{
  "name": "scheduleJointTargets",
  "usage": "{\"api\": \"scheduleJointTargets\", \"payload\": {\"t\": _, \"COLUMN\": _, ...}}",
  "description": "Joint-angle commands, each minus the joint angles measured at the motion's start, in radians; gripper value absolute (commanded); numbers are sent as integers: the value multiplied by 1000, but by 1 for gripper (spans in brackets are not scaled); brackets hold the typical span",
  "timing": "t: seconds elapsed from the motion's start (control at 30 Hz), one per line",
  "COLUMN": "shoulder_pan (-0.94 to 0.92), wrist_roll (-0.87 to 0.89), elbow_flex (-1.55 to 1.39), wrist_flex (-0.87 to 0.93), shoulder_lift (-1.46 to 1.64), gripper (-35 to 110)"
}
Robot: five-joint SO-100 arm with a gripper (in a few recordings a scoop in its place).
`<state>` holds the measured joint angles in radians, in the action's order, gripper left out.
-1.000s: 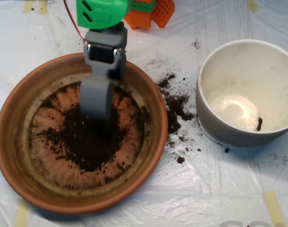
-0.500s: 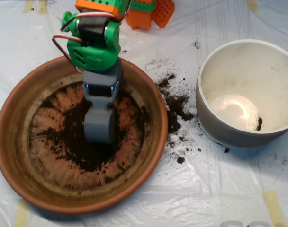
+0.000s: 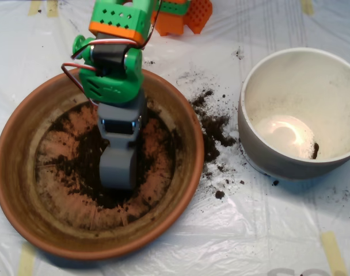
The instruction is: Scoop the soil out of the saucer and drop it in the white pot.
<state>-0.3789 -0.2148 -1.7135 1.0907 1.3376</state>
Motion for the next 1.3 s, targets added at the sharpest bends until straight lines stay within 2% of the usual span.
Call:
{"api": "scheduleJointTargets", "payload": {"t": 0.0, "shoulder_pan": -6, "wrist_roll": -6, "elbow_flex": 34, "wrist_flex": -32, "shoulder_lift": 41, "gripper": 40}}
{"api": "scheduleJointTargets", "payload": {"t": 0.2, "shoulder_pan": 0, "wrist_roll": -23, "elbow_flex": -3, "wrist_flex": -141, "shoulder_lift": 48, "gripper": 37}}
{"api": "scheduleJointTargets", "payload": {"t": 0.63, "shoulder_pan": 21, "wrist_roll": -49, "elbow_flex": -57, "wrist_flex": -106, "shoulder_lift": 101, "gripper": 34}}
{"api": "scheduleJointTargets", "payload": {"t": 1.0, "shoulder_pan": 14, "wrist_roll": -52, "elbow_flex": -97, "wrist_flex": -158, "shoulder_lift": 117, "gripper": 16}}
{"api": "scheduleJointTargets", "payload": {"t": 1.17, "shoulder_pan": 18, "wrist_roll": -34, "elbow_flex": -97, "wrist_flex": -179, "shoulder_lift": 129, "gripper": 0}}
{"api": "scheduleJointTargets", "payload": {"t": 1.27, "shoulder_pan": 26, "wrist_roll": -40, "elbow_flex": -101, "wrist_flex": -196, "shoulder_lift": 135, "gripper": 0}}
